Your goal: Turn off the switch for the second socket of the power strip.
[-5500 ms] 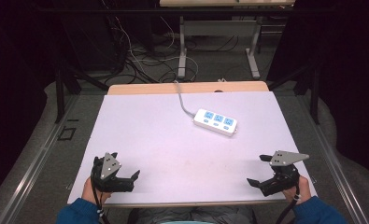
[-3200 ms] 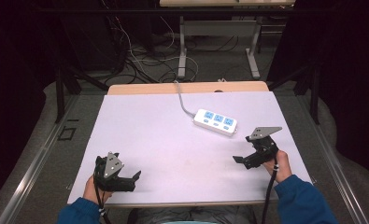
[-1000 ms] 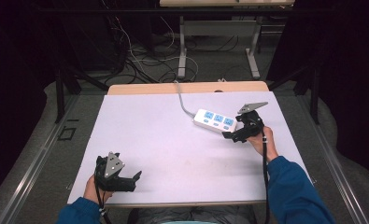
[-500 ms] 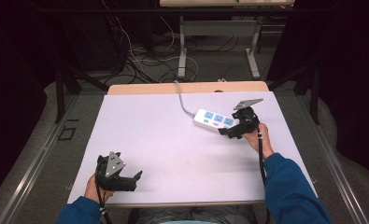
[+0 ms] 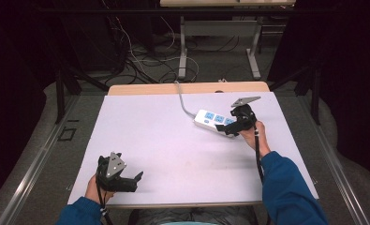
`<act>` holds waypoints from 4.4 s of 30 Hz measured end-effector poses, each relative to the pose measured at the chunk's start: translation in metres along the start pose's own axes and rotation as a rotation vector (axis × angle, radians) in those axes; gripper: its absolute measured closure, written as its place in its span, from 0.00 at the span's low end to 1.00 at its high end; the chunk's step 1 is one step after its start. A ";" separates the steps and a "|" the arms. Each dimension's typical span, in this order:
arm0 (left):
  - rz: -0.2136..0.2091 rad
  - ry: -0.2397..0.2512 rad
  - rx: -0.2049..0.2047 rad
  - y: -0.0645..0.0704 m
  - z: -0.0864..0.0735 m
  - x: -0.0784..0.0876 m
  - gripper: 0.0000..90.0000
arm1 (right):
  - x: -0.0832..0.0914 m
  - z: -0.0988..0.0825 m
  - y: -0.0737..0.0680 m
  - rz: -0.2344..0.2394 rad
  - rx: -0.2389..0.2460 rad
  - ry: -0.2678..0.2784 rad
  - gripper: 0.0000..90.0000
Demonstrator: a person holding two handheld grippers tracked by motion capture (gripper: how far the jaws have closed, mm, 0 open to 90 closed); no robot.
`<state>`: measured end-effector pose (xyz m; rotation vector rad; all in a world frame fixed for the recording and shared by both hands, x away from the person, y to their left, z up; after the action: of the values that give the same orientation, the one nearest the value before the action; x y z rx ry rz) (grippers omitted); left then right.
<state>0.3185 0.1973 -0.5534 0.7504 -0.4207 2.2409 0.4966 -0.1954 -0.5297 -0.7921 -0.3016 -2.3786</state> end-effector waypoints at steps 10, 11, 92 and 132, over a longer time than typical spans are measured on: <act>-0.011 0.007 0.009 0.000 0.000 0.000 0.00 | -0.010 -0.001 0.000 0.024 -0.016 0.018 0.08; -0.010 0.006 0.006 0.000 0.000 -0.001 0.00 | -0.010 -0.001 0.000 0.021 -0.017 0.020 0.11; -0.013 -0.024 -0.007 0.001 -0.002 -0.004 0.00 | -0.052 -0.017 -0.021 -0.212 0.057 0.016 1.00; -0.009 -0.032 -0.018 0.001 -0.002 -0.003 0.00 | -0.048 -0.017 -0.011 -0.191 -0.008 0.001 1.00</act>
<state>0.3187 0.1956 -0.5571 0.7781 -0.4514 2.2165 0.5121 -0.1704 -0.5729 -0.7967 -0.3825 -2.5593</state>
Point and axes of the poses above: each handheld gripper's, and its own axes: x roughly backward along the jaws, z roughly out of its top, y roughly to its right, the point moved 5 cm from there along -x, roughly forward along the jaws, and after that the axes turned 10 degrees about -z, right-handed, at the moved point
